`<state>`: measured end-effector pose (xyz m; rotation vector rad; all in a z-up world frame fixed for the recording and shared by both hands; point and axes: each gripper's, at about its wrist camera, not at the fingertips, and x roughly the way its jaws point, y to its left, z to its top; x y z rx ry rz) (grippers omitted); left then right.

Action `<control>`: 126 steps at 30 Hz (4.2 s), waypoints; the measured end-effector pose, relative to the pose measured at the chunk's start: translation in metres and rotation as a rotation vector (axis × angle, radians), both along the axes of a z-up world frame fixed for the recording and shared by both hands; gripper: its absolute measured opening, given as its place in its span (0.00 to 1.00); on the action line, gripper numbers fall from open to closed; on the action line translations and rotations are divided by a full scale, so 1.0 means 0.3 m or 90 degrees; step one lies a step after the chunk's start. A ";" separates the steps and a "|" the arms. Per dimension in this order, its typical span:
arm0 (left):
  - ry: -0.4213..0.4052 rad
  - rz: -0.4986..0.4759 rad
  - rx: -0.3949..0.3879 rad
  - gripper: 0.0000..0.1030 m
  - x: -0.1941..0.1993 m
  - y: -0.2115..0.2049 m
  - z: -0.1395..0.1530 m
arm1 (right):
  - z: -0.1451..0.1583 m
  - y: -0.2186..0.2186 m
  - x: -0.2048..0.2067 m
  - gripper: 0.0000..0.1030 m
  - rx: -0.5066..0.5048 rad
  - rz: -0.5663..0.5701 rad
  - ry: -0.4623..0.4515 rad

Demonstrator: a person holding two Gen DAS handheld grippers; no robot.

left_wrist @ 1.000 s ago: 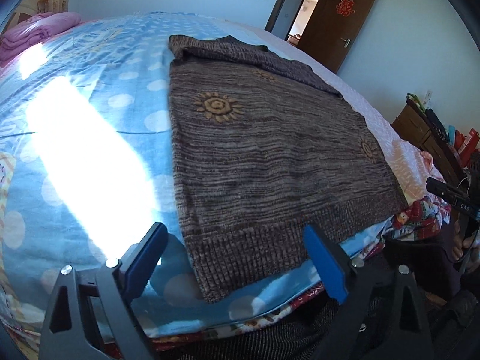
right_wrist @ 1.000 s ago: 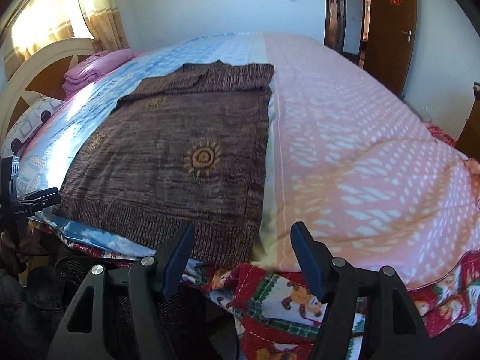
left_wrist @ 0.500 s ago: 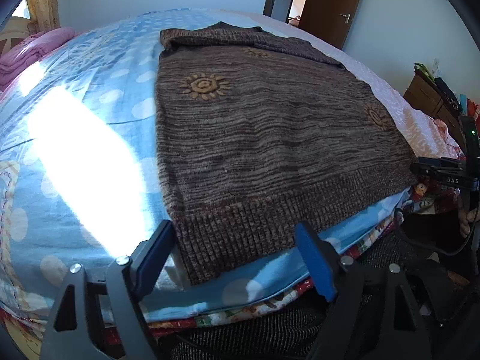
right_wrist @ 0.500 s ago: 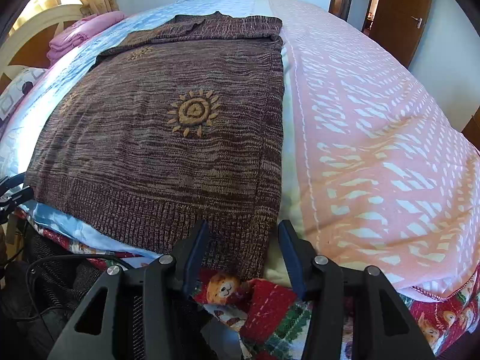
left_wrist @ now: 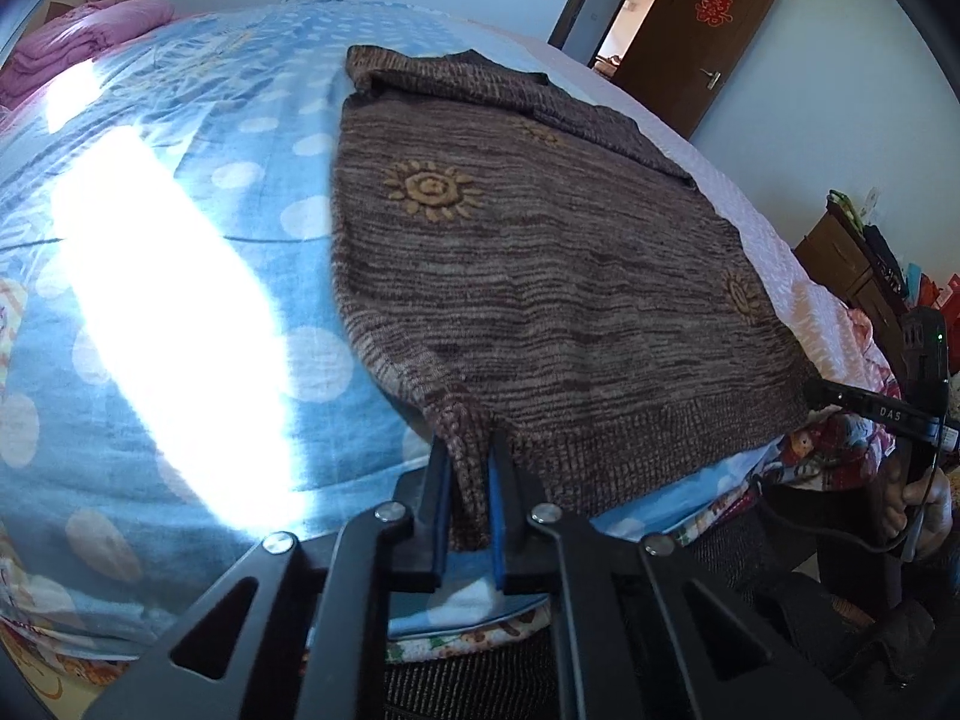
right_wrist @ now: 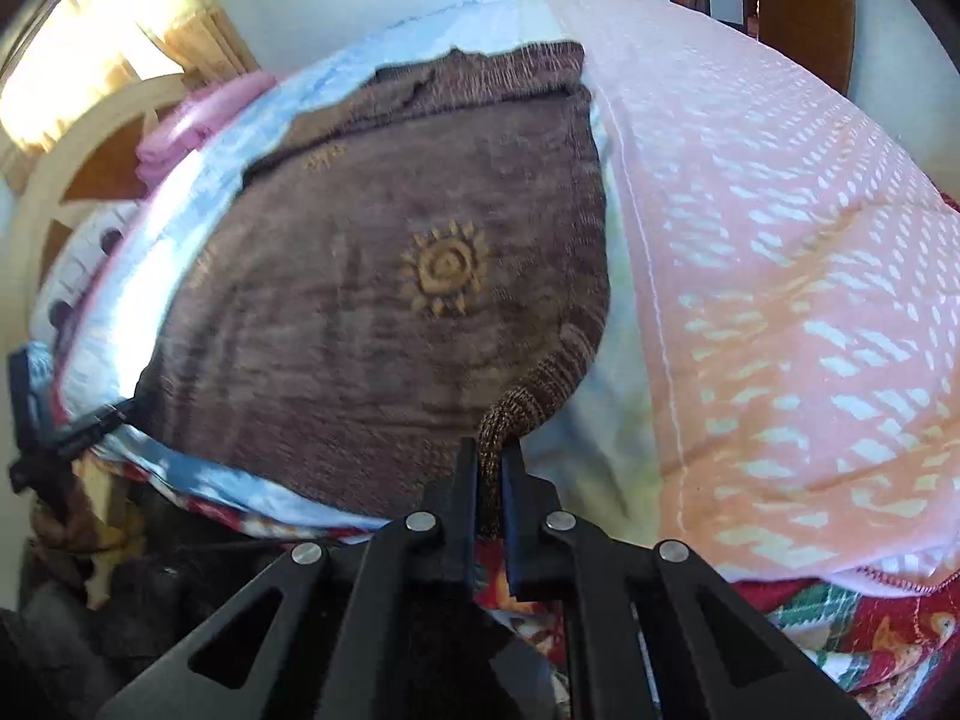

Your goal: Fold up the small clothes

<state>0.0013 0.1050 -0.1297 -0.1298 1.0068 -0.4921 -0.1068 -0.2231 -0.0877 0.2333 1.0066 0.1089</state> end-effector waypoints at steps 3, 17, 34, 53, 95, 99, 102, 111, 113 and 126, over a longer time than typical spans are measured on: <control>-0.013 -0.003 -0.022 0.11 0.031 -0.004 0.056 | 0.080 -0.021 0.036 0.06 0.053 -0.001 -0.033; -0.086 0.042 -0.018 0.10 0.431 -0.058 0.224 | 0.222 -0.120 0.464 0.06 0.135 -0.094 -0.122; -0.034 0.056 0.038 0.65 0.708 -0.064 0.104 | 0.005 -0.231 0.748 0.26 0.150 -0.220 -0.054; -0.073 -0.075 0.086 0.71 0.792 -0.146 0.052 | 0.179 -0.081 0.509 0.36 -0.027 -0.172 -0.196; -0.121 -0.015 0.017 0.07 0.754 -0.122 0.144 | 0.230 -0.021 0.699 0.07 -0.149 -0.039 -0.193; -0.143 0.013 -0.002 0.07 0.756 -0.089 0.204 | 0.298 -0.009 0.677 0.07 -0.157 -0.052 -0.239; -0.158 0.038 -0.017 0.06 0.768 -0.071 0.235 | 0.326 0.017 0.669 0.07 -0.177 -0.062 -0.264; -0.135 0.045 0.012 0.06 0.857 -0.080 0.247 | 0.330 0.066 0.727 0.07 -0.219 -0.046 -0.263; -0.119 0.027 0.038 0.15 0.847 -0.087 0.216 | 0.318 0.062 0.719 0.07 -0.218 -0.046 -0.259; -0.047 0.001 0.114 0.54 0.818 -0.181 0.020 | 0.273 0.030 0.690 0.07 -0.196 -0.060 -0.235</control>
